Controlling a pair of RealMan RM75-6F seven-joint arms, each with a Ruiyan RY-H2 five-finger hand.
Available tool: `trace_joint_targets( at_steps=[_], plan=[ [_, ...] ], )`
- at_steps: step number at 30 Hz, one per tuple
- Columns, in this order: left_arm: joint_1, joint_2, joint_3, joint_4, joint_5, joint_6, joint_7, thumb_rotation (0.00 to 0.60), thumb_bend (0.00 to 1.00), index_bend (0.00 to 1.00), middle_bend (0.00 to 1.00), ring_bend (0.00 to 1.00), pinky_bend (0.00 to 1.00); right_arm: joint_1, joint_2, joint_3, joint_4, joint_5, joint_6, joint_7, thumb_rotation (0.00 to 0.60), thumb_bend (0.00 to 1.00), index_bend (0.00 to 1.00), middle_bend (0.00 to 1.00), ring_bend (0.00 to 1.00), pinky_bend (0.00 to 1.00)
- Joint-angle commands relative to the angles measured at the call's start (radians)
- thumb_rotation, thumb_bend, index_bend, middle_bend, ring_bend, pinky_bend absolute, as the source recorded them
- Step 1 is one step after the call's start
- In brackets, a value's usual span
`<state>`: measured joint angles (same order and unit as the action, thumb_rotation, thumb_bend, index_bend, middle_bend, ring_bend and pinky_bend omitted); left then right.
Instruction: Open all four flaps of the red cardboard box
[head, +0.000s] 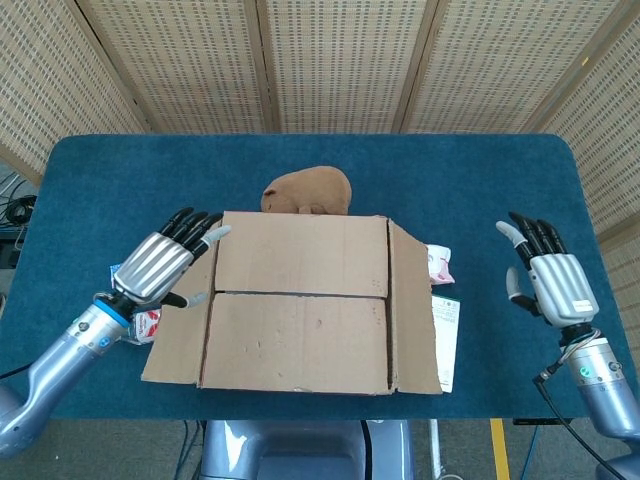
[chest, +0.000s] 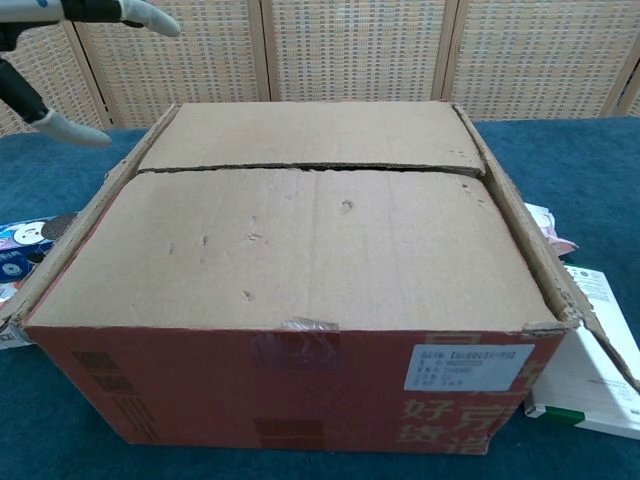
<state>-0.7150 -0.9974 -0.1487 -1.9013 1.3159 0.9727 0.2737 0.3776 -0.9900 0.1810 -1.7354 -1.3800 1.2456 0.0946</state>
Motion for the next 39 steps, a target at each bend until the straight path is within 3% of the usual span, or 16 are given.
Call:
trace_joint_targets(
  at_steps=[1, 9, 27, 39],
  plan=[
    [-0.028, -0.066, -0.015, 0.012, -0.062, 0.000, 0.065, 0.496, 0.21, 0.03, 0.00, 0.00, 0.00, -0.005, -0.006, -0.003, 0.001, -0.007, 0.011, -0.008, 0.600, 0.70, 0.09, 0.03, 0.00, 0.00],
    [-0.059, -0.146, -0.029, 0.036, -0.131, 0.003, 0.129, 0.495, 0.20, 0.02, 0.00, 0.00, 0.00, -0.027, -0.031, -0.017, 0.009, -0.035, 0.054, -0.043, 0.600, 0.66, 0.09, 0.03, 0.00, 0.00],
    [-0.113, -0.208, -0.031, 0.053, -0.231, -0.035, 0.179, 0.495, 0.19, 0.01, 0.00, 0.00, 0.00, -0.048, -0.041, -0.028, 0.023, -0.052, 0.076, -0.041, 0.600, 0.65, 0.09, 0.03, 0.00, 0.00],
    [-0.141, -0.273, -0.033, 0.116, -0.269, -0.002, 0.241, 0.494, 0.19, 0.01, 0.00, 0.00, 0.00, -0.058, -0.038, -0.029, 0.034, -0.043, 0.074, -0.016, 0.600, 0.64, 0.09, 0.03, 0.00, 0.00]
  ],
)
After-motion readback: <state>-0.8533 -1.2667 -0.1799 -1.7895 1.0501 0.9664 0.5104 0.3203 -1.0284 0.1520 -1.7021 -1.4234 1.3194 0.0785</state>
